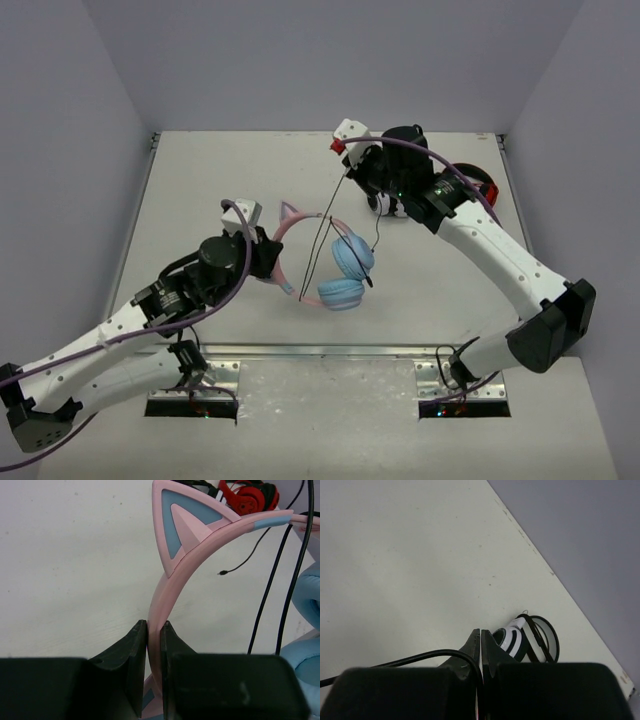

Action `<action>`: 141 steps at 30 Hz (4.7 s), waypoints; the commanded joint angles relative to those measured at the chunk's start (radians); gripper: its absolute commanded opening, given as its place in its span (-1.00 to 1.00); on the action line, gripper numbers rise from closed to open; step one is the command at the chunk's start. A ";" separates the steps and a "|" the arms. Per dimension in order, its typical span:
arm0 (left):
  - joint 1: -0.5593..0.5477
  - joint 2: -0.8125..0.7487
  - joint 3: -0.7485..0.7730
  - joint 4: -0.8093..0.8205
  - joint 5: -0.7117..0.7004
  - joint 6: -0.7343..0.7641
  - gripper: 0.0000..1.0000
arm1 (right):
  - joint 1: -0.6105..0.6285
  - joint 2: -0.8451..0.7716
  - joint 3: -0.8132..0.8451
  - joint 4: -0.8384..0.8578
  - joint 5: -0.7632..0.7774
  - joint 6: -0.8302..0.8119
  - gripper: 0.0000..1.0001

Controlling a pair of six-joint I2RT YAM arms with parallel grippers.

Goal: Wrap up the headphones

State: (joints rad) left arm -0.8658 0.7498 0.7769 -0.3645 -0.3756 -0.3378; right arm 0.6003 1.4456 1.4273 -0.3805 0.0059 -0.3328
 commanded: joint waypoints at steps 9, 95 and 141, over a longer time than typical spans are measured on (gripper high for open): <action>-0.010 -0.090 0.271 0.038 -0.083 0.002 -0.99 | -0.043 -0.103 -0.229 0.273 -0.293 0.280 -0.93; 0.091 0.273 -0.059 0.276 0.087 -0.111 -0.99 | 0.328 -0.151 -0.166 -0.348 -0.122 0.054 -0.94; 0.080 0.128 0.073 0.068 0.147 -0.030 -0.99 | 0.058 -0.001 -0.206 -0.069 0.060 0.153 -0.19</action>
State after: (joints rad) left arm -0.7738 0.9241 0.7815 -0.3756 -0.2852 -0.3626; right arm 0.7063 1.4818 1.2324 -0.5140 0.0902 -0.2134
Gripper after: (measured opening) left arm 0.119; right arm 0.391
